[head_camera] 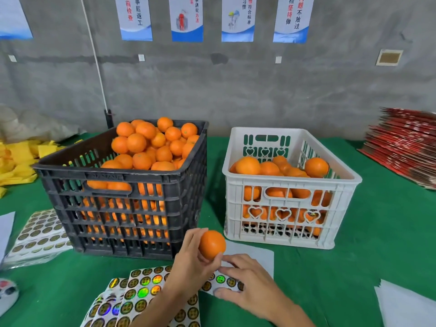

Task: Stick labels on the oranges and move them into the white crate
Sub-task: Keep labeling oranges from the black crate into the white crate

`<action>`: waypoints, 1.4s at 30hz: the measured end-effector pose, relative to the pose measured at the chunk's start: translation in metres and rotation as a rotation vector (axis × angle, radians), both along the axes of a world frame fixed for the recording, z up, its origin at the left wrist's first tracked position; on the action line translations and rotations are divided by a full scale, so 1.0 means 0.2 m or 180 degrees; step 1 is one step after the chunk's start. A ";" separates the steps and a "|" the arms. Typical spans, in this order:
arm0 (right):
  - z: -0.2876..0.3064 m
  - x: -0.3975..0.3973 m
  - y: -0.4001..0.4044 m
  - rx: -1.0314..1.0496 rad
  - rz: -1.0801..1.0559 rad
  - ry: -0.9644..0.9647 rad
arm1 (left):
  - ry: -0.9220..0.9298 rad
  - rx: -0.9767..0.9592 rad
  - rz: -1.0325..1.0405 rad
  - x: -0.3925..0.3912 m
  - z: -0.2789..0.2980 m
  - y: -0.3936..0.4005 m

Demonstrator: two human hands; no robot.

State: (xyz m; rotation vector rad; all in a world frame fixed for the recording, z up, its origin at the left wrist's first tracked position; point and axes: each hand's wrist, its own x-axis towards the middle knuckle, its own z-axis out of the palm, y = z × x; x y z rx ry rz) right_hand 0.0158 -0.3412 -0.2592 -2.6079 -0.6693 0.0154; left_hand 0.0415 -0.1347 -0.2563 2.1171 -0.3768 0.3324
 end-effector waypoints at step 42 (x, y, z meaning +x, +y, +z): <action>0.06 -0.10 0.10 0.1212 -0.0686 -0.1627 | -0.0408 0.0597 -0.0437 -0.03 0.03 -0.01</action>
